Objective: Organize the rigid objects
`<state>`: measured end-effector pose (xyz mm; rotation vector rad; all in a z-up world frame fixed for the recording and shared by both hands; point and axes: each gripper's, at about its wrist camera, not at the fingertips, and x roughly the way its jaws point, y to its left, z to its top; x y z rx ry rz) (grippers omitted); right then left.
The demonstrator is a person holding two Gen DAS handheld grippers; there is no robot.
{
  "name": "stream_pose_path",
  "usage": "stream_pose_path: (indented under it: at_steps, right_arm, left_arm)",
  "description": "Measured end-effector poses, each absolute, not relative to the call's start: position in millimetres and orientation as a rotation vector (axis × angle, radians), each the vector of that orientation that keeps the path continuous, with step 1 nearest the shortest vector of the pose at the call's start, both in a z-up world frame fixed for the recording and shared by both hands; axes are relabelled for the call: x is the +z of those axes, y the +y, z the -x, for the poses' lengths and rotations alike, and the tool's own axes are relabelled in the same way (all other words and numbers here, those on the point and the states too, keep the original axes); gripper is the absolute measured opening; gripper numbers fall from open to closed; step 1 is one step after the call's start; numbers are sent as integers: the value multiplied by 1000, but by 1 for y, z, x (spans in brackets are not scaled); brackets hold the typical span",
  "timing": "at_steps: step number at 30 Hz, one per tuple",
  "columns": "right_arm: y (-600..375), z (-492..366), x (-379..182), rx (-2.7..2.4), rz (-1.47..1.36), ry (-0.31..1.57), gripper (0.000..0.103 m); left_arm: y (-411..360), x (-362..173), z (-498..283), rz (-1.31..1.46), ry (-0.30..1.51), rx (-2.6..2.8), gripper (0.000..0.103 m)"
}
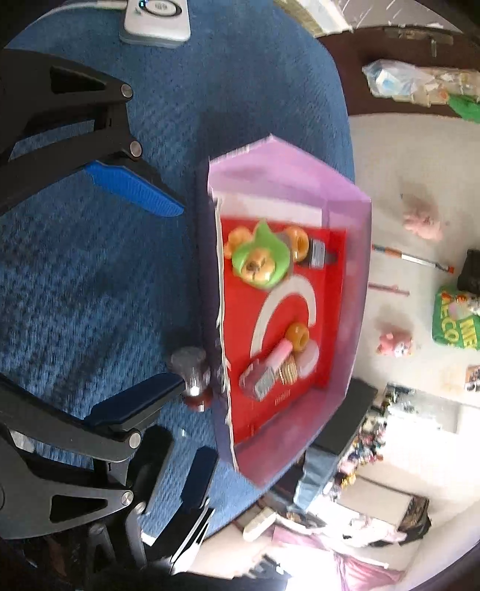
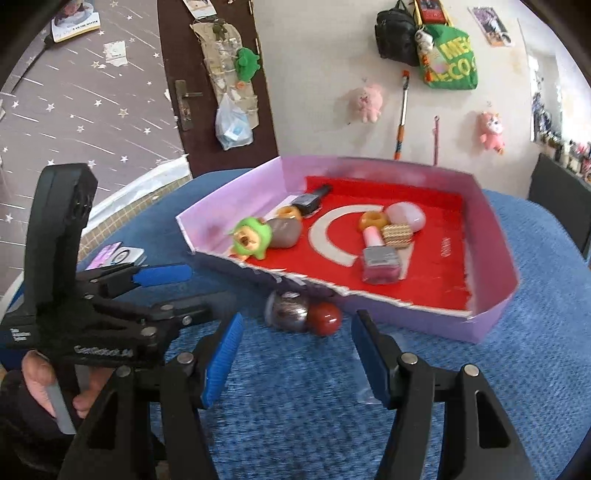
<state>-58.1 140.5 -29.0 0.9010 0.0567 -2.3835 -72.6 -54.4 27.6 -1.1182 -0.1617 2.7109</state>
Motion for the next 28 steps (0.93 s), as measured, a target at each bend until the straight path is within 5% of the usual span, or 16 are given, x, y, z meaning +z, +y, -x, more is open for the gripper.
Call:
stream_pose_path:
  at_steps: [10, 13, 28]
  right_arm:
    - [136, 64, -43, -2351, -977, 29, 67]
    - [139, 66, -44, -2356, -988, 12, 69]
    - [139, 67, -46, -2352, -995, -4, 71]
  left_arm:
    - [-59, 22, 76, 1140, -147, 2732, 88]
    - [-56, 23, 76, 1132, -130, 2750, 103]
    - [-58, 22, 74, 1132, -74, 2853, 103]
